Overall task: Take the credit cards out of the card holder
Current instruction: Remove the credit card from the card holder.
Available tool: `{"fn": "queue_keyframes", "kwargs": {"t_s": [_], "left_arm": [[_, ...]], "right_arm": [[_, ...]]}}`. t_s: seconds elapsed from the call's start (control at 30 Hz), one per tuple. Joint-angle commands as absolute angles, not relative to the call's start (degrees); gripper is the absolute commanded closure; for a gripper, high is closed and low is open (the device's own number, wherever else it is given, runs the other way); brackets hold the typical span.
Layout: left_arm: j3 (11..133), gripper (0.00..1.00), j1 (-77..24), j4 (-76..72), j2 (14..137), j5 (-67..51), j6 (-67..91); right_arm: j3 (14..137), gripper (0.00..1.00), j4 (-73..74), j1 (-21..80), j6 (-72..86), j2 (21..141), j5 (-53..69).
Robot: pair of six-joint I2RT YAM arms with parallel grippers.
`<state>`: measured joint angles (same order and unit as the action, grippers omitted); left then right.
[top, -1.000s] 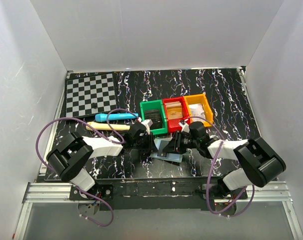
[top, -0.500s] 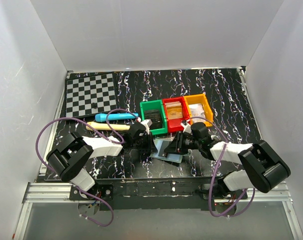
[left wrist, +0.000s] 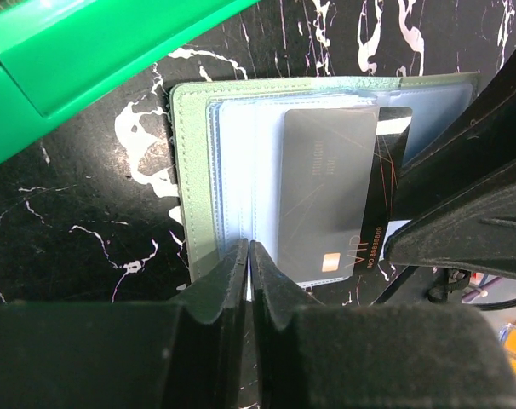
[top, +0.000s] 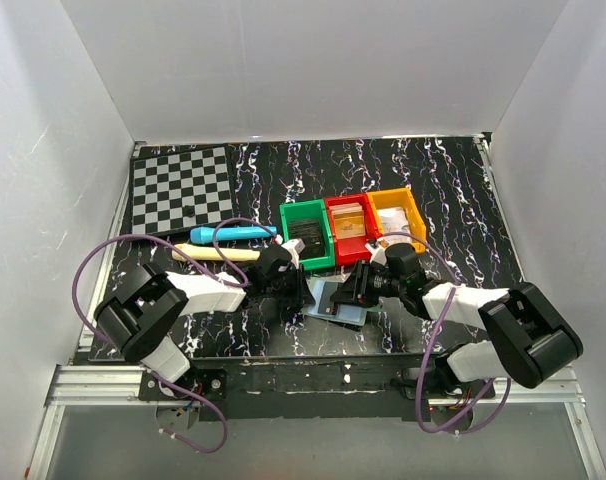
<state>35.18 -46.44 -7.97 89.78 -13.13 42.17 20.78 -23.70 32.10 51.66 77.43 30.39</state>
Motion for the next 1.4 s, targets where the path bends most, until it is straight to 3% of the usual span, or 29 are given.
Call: {"fn": "queue_keyframes", "kwargs": {"t_s": [0.0,0.33,1.37], "left_arm": [[34.98,0.96,-46.32,-6.06,91.76,-14.59,40.61],[35.51,1.0,-46.41,-7.56,93.25,-17.31,39.9],[36.47,1.0,-47.37,-10.02,96.06,-20.57,39.02]], "right_arm": [[21.88,0.59,-26.1,31.82,51.33,77.78,31.99],[22.94,0.57,-27.86,31.9,52.29,80.51,33.05],[25.22,0.55,-35.68,32.87,54.84,88.5,38.58]]}}
